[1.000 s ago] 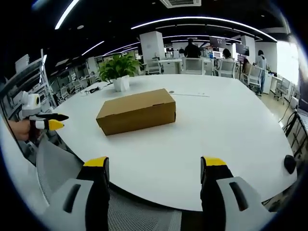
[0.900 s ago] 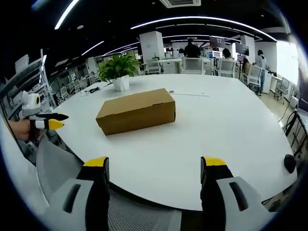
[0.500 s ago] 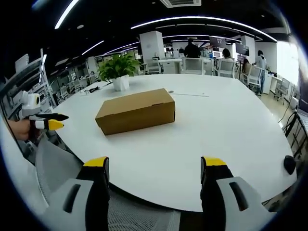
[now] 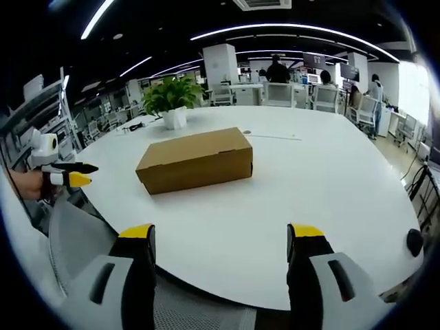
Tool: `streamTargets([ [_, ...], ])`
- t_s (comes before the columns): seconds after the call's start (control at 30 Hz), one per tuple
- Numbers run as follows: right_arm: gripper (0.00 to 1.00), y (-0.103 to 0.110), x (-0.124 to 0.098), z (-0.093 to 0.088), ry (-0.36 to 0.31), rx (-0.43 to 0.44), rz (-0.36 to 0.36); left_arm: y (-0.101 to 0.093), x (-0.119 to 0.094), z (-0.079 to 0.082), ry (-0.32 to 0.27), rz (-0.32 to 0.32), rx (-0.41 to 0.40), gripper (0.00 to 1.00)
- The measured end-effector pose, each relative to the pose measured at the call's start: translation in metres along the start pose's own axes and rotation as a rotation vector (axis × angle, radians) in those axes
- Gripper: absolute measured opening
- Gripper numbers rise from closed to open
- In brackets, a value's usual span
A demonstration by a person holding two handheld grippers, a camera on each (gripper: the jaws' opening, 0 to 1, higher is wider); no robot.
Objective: Operate the shoe box by opening the lid, removing the specified soft item, and placing it in the target area until the item is outside and the box remains undamaged.
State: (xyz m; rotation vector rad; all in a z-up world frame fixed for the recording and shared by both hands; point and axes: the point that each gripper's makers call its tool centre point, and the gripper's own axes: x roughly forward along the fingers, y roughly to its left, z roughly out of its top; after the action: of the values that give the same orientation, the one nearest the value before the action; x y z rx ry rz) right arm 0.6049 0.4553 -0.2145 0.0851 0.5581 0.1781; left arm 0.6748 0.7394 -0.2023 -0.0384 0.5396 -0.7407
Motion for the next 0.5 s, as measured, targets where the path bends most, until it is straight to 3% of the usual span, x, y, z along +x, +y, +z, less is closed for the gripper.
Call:
streamTargets([
  [0.5, 0.74, -0.002, 0.015, 0.004, 0.019, -0.011, 0.022, 0.006, 0.011, -0.004, 0.024, 0.002, -0.009, 0.66],
])
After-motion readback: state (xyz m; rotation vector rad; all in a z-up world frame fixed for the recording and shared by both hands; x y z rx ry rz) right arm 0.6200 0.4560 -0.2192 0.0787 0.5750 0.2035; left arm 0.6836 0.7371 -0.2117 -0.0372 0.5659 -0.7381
